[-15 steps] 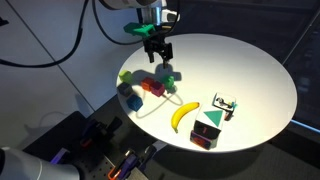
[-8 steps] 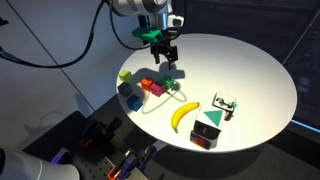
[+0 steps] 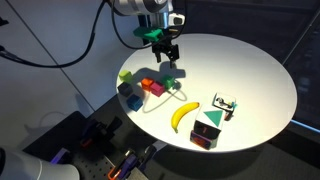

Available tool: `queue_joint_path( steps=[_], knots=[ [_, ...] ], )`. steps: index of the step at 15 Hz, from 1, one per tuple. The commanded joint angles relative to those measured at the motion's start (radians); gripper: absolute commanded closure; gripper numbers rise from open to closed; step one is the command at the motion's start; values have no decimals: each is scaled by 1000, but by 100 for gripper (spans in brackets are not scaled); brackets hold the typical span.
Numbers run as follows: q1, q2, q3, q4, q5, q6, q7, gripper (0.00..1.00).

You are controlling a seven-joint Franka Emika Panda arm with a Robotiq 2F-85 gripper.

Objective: Lift the green building block and put it between the pink and orange building block

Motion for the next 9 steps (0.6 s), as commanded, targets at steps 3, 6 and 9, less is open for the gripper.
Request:
queue_joint_path(
  steps=[3,6,9],
  knots=[
    [12,30,-13,6,-1,83,2,0],
    [13,56,-14,2,4,165,-6,0],
    [14,90,-14,0,10,227,-18,0]
  ],
)
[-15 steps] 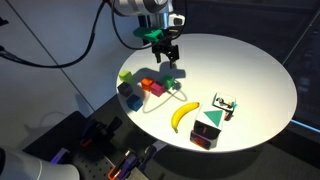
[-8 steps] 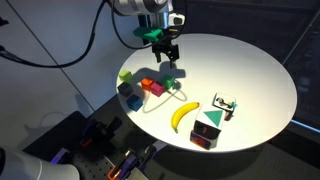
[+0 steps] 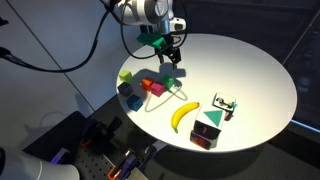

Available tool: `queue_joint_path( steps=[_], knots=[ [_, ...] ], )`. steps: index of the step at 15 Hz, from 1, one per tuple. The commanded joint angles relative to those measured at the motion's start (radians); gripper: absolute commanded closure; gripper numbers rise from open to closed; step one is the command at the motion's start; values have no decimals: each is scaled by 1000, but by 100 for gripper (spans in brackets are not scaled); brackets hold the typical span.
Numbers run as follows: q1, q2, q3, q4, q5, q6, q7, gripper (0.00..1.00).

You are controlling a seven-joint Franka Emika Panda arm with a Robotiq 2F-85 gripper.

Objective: Lift the green building block and put it between the pink and orange building block

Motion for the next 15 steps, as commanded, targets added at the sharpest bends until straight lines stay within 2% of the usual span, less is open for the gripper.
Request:
queue_joint_path(
  steps=[1,7,15],
  knots=[
    [6,40,-8,2,20,72,-32,0],
    [-10,100,9,3,48,172,-118,0],
    [-31,146,32,3,117,240,-232,0]
  ],
)
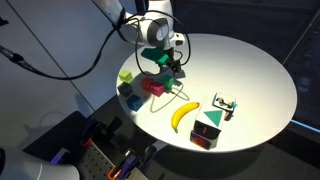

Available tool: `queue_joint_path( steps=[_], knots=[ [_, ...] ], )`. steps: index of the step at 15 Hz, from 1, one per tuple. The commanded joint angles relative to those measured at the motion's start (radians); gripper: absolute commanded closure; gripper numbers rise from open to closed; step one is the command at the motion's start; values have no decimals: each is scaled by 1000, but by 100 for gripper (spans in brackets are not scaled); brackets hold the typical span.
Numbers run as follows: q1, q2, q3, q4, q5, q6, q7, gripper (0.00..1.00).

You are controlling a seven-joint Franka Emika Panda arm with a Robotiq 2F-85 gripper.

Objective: Lift the green building block and put it between the pink and orange building block

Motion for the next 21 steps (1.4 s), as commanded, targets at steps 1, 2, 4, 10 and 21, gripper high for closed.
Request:
queue_joint_path(
  steps=[1,2,4,10,21],
  knots=[
    [-23,16,20,7,37,27,-61,0],
    [-22,23,18,11,38,30,-63,0],
    [-18,35,10,16,35,36,-58,0],
    [-16,59,4,19,32,65,-52,0],
    [12,82,-28,39,16,40,-8,67]
  ],
)
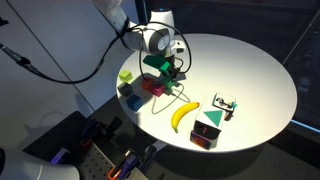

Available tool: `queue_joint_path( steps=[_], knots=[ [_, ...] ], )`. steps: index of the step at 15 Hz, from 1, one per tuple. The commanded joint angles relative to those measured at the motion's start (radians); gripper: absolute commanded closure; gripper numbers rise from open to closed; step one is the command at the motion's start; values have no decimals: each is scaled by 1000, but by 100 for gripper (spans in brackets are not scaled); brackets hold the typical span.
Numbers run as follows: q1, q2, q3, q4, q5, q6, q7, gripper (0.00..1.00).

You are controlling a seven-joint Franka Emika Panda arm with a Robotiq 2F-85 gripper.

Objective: Lift the green building block and put it between the pink and orange building block

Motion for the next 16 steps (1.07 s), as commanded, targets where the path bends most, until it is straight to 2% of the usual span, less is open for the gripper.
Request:
queue_joint_path(
  steps=[1,6,16],
  knots=[
    [30,16,-37,39,-5,-51,31,67],
    [78,-21,-91,45,-35,-129,87,68],
    [74,-107,-65,36,-21,-136,61,68]
  ],
)
